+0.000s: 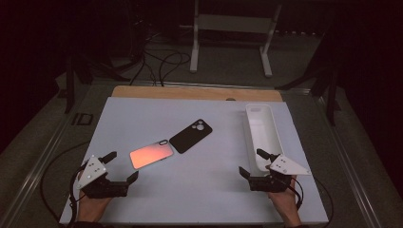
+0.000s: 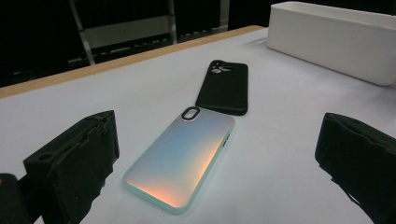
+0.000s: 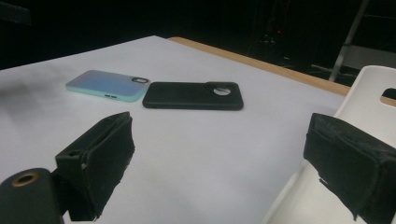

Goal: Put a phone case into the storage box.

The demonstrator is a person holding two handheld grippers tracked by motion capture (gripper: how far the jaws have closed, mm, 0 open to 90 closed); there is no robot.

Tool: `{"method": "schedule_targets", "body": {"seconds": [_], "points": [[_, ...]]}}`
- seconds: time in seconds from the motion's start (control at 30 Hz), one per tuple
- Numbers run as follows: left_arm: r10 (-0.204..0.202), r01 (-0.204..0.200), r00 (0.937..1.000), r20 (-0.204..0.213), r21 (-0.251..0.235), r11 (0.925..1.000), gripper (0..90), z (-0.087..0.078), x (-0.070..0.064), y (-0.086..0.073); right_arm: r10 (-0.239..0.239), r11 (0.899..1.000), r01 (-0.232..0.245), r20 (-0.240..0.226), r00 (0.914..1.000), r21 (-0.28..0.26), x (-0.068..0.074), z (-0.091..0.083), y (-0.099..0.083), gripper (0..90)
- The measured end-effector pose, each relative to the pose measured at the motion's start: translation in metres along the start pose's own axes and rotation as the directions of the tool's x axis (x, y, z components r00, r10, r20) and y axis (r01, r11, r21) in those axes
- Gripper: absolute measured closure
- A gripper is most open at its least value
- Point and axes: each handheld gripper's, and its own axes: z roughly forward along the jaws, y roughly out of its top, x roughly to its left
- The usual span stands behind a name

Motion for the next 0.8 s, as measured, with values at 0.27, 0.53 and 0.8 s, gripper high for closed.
{"method": "schedule_targets", "body": {"seconds": [0.27,0.53,0.8], "points": [[-0.022,0.023,0.9997,-0.005,0.020,0.9996,1.2,0.001,0.006,0.003,0.002,1.000,-0.002,0.010,1.0000,0.002,-0.002,0.000,-0.001,8.4],[-0.033,0.033,0.9994,0.001,0.040,0.9986,3.8,0.007,0.015,0.011,0.010,1.000,-0.010,0.014,0.9999,0.005,-0.004,0.001,-0.001,8.4],[-0.030,0.032,0.9991,-0.031,0.069,0.9971,11.3,0.015,0.024,0.015,0.015,1.000,-0.015,0.019,0.9997,0.004,-0.004,0.001,-0.001,8.4]]}}
